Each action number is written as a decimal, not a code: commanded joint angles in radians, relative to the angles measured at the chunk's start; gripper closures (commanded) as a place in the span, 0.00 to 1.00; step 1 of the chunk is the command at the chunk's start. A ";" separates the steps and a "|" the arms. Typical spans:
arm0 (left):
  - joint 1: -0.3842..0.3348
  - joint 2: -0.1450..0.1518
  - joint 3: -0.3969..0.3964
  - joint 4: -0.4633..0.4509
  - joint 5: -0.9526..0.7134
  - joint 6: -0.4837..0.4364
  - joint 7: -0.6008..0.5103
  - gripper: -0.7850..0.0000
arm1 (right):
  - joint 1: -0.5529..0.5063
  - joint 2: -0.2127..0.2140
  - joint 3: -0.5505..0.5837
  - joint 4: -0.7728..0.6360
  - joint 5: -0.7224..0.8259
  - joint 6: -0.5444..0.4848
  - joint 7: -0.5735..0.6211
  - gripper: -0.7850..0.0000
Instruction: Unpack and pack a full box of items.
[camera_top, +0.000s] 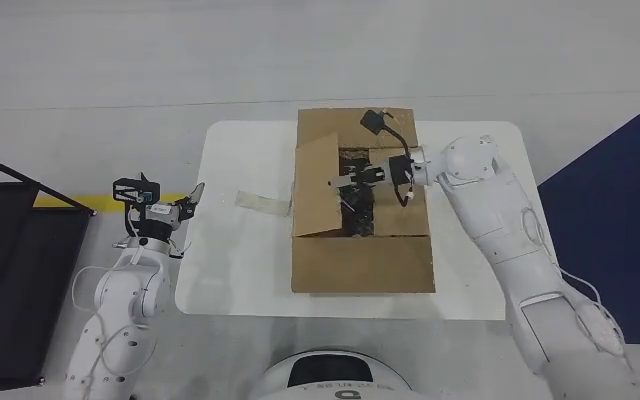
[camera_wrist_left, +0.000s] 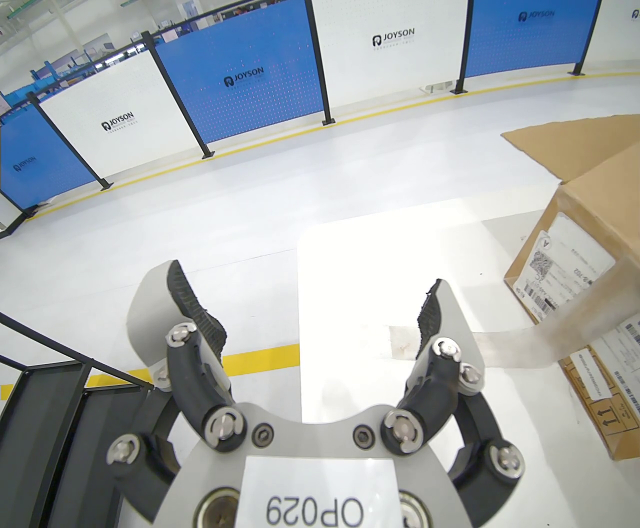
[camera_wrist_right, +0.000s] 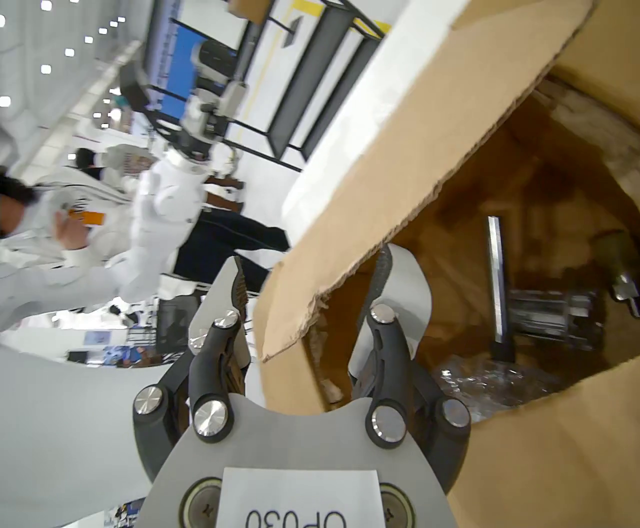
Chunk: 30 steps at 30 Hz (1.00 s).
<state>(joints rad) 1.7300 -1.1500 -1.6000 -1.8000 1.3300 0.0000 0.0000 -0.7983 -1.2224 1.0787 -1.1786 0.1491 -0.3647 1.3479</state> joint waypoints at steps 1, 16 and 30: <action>0.000 0.000 0.000 0.000 0.000 0.000 0.000 0.00 | 0.014 -0.001 -0.008 -0.016 0.019 0.007 0.010 0.63; 0.000 0.000 0.000 0.000 0.000 0.000 0.000 0.00 | 0.187 -0.070 -0.232 0.005 -0.033 0.067 -0.077 0.00; 0.000 0.000 0.000 0.000 0.000 0.000 0.000 0.00 | 0.036 0.022 -0.092 -0.064 -0.380 0.164 -0.104 0.00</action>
<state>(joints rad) 1.7300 -1.1500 -1.6000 -1.8000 1.3300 0.0000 0.0000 -0.7613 -1.1968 1.0082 -1.2471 -0.2068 -0.2134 1.2470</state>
